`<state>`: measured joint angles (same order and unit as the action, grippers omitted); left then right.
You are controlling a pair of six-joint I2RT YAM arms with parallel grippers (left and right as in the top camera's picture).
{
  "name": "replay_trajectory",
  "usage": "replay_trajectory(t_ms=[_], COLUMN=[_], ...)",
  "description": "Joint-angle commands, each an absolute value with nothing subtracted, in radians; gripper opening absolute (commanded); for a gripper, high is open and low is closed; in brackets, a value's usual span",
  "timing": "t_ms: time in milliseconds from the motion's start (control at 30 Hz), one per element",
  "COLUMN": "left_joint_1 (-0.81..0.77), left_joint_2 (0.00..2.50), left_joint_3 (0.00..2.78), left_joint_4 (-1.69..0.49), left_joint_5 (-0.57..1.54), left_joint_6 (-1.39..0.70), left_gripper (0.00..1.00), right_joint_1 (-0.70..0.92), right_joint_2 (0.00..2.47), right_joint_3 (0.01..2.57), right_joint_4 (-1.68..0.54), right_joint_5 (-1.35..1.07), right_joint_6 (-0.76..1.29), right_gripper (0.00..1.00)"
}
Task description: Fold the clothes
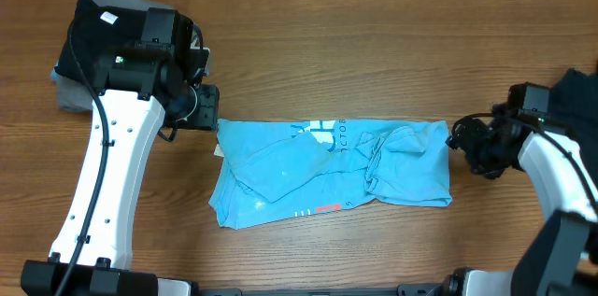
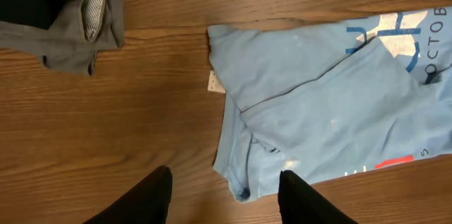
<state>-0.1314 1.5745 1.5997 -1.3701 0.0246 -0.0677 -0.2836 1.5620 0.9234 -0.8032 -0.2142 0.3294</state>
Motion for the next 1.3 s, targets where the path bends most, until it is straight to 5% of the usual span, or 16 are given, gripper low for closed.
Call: replay_trajectory(t_ms=[0,200,333,400,433,800,1267], left_joint_1=[-0.136,-0.136,-0.136,-0.136,-0.136,-0.136,-0.136], left_joint_2=[1.563,1.563,1.563,1.563,1.563,1.563,1.563], left_joint_3=[1.615,1.615,1.615,1.615,1.615,1.615,1.615], left_joint_4=[-1.363,-1.361,-1.357,-1.356,-1.357,-1.359,-1.352], left_joint_5=[0.019,0.019,0.019,0.019,0.019,0.019,0.028], left_joint_6=[-0.067,-0.067,-0.067,-0.067,-0.067,-0.067,-0.076], left_gripper=[0.52,0.52,0.52,0.52,0.52,0.52,0.52], right_joint_1=[-0.284,-0.281,-0.281,-0.281,-0.286,-0.369,-0.118], right_joint_2=[1.63,1.697,1.697,1.697,1.694,1.597,1.597], right_joint_3=[0.896,0.889,0.888,0.888,0.891,1.233,1.271], right_joint_4=[-0.778,-0.738,-0.729,-0.722,-0.723,-0.916,-1.071], right_joint_5=[-0.253,-0.44,-0.434,-0.416,-0.401,-0.191,-0.101], right_joint_6=[0.337,0.147,0.123,0.123,0.124,0.204,0.213], right_gripper=[0.66,0.51,0.29,0.06,0.04,0.04,0.04])
